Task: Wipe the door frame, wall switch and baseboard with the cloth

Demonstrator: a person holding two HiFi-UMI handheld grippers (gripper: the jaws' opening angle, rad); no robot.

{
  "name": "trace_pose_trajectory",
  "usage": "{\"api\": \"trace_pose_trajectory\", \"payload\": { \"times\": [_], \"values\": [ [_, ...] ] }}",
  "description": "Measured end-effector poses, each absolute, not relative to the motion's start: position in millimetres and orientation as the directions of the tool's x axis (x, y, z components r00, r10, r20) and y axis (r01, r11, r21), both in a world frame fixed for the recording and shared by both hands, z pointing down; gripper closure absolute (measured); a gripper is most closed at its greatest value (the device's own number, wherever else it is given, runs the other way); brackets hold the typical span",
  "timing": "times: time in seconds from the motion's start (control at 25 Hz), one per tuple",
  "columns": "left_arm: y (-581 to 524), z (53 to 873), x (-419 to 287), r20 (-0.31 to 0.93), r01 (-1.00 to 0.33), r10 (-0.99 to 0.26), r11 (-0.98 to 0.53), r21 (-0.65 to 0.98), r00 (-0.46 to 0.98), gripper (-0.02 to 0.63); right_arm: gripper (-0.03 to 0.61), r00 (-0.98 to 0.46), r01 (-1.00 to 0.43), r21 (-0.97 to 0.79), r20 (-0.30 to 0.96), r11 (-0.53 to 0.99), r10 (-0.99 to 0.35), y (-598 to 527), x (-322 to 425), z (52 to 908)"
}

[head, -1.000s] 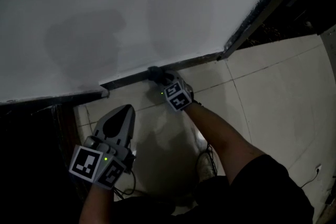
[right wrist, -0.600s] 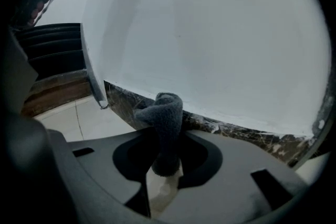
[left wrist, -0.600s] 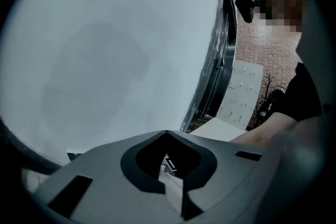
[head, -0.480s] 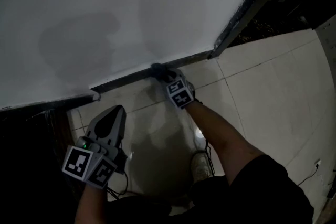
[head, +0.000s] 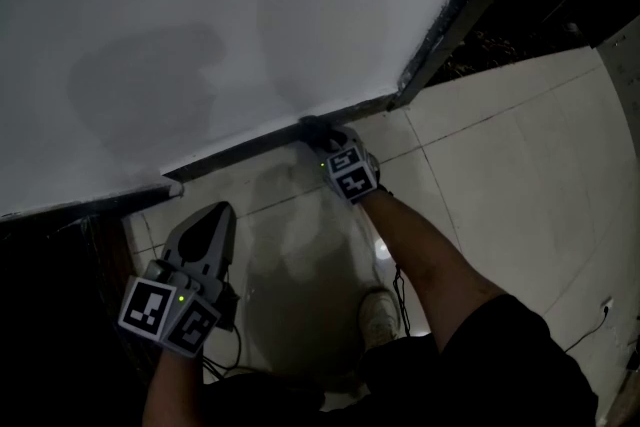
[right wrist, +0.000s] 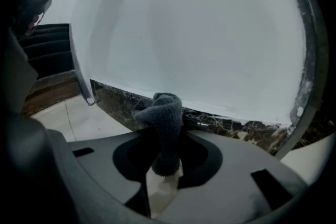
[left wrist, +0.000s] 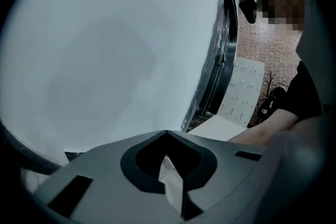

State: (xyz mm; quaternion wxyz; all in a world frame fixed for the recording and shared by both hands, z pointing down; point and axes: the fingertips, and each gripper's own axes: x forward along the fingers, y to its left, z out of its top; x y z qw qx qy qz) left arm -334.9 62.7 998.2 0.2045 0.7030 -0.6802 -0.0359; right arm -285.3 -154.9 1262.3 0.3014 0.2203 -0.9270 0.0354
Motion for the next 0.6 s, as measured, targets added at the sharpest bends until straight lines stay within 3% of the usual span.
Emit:
{"api": "trace_pose_trajectory", "payload": {
  "times": [0.6],
  "values": [
    [35, 995, -311, 0.216, -0.971, -0.968, -0.075, 0.227, 0.125, 0.611, 0.483, -0.647, -0.566, 0.080, 0.574, 0.820, -0.502, -216, -217, 1261]
  ]
}}
